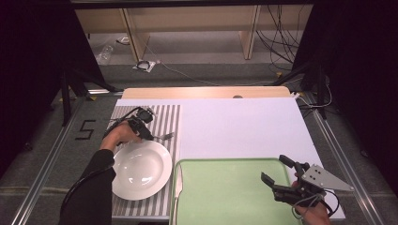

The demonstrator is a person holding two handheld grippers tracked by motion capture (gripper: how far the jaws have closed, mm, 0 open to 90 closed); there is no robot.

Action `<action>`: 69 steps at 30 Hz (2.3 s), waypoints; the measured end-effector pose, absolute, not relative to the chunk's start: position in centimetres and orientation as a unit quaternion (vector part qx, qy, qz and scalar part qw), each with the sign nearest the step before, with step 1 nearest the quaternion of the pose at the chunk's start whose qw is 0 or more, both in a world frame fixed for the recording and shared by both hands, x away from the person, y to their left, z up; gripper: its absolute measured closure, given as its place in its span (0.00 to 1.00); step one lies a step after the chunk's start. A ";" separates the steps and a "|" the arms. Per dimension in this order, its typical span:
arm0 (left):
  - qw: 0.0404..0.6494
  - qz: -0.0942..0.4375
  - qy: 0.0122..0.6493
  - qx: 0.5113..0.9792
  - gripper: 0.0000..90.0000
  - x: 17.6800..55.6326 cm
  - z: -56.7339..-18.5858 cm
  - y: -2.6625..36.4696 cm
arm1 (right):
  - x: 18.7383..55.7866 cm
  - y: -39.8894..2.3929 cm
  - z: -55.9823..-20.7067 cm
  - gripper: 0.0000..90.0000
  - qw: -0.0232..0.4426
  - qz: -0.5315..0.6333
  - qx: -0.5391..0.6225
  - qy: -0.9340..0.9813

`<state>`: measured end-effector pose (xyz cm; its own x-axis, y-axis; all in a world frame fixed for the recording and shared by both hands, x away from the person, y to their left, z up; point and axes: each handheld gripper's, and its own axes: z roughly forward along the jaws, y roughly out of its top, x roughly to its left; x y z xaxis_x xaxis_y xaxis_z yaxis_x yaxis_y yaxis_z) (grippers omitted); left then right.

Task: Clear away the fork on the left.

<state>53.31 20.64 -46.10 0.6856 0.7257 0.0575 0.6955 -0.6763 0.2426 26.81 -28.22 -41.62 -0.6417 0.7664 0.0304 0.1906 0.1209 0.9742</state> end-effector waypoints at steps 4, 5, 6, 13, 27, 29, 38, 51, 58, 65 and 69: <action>0.107 0.067 0.390 0.912 0.66 53.3 -46.1 20.7 | 26.8 -28.2 -41.6 0.17 0.252 0.570 0.340 0.704; 0.108 0.065 0.390 0.912 0.67 53.3 -46.1 20.7 | 26.8 -28.2 -41.6 0.17 0.252 0.570 0.340 0.704; 0.109 0.063 0.390 0.912 0.69 53.3 -46.1 20.7 | 26.8 -28.2 -41.6 0.17 0.252 0.569 0.341 0.705; 0.110 0.055 0.379 0.917 0.78 53.2 -46.1 20.6 | 26.8 -28.3 -41.6 0.17 0.252 0.569 0.341 0.705; 0.117 0.043 0.375 0.919 0.92 53.1 -46.1 20.5 | 26.8 -28.2 -41.6 0.17 0.253 0.568 0.339 0.706; 0.118 0.044 0.377 0.917 0.93 53.1 -46.1 20.6 | 26.8 -28.2 -41.6 0.17 0.253 0.569 0.339 0.705; 0.122 0.075 0.377 0.915 0.93 53.0 -45.4 21.0 | 26.8 -28.2 -41.6 0.17 0.253 0.569 0.340 0.705; 0.127 0.143 0.362 0.912 0.93 52.6 -43.3 21.1 | 26.8 -28.2 -41.6 0.17 0.254 0.568 0.340 0.705; 0.138 0.158 0.359 0.910 0.93 51.8 -41.4 21.1 | 26.8 -28.2 -41.6 0.17 0.253 0.567 0.341 0.705; 0.157 0.162 0.355 0.908 0.93 50.9 -39.5 20.6 | 26.7 -28.1 -41.6 0.17 0.254 0.567 0.340 0.706; 0.170 0.161 0.358 0.904 0.93 50.0 -38.8 20.1 | 26.8 -28.1 -41.6 0.17 0.254 0.567 0.340 0.706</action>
<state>50.02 20.12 -38.75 0.6915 0.7022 0.1694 0.5931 -0.6858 0.4217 26.75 -28.10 -41.62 -0.6401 0.7678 0.0263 0.1925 0.1271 0.9730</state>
